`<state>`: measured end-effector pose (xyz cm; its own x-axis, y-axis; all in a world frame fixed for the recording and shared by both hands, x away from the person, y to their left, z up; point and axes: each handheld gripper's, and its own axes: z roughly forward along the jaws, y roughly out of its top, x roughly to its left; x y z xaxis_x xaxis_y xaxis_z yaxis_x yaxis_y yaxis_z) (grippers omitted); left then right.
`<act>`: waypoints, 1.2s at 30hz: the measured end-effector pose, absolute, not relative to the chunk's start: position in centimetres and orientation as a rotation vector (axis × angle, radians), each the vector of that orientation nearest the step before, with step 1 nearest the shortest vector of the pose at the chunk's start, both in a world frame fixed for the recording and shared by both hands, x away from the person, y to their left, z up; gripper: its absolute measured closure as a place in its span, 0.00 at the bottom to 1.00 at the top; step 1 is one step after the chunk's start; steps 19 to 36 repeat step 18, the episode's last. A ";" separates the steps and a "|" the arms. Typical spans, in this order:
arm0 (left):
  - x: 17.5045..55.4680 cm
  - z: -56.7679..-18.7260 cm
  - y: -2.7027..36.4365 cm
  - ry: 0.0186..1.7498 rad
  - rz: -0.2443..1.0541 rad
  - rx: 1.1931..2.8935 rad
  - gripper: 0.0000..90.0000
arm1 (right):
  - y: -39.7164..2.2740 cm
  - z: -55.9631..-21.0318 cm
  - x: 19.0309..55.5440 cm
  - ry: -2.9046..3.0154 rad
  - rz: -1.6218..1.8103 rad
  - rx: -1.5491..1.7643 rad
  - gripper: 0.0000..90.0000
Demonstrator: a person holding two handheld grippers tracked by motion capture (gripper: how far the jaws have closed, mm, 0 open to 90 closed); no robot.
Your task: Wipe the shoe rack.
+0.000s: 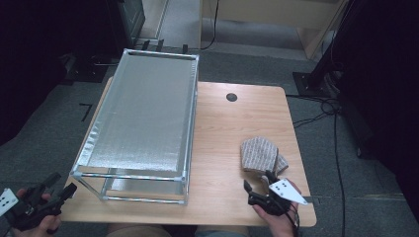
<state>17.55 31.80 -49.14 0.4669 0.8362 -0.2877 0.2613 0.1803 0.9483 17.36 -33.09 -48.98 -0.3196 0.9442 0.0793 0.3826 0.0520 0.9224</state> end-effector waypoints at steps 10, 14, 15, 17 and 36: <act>22.3 -51.0 30.2 1.331 0.535 1.464 0.19 | -38.5 -50.6 18.4 1.591 1.133 1.515 0.15; 22.5 -51.1 29.5 1.338 0.585 1.518 0.19 | -39.2 -51.1 18.6 1.578 1.114 1.545 0.15; 22.4 -51.2 29.4 1.342 0.587 1.528 0.19 | -39.2 -51.1 18.6 1.579 1.112 1.546 0.15; 22.5 -51.2 29.3 1.354 0.588 1.533 0.19 | -39.2 -51.1 18.6 1.577 1.114 1.545 0.15; 22.6 -51.2 29.3 1.362 0.592 1.537 0.19 | -39.2 -51.1 18.6 1.577 1.114 1.543 0.15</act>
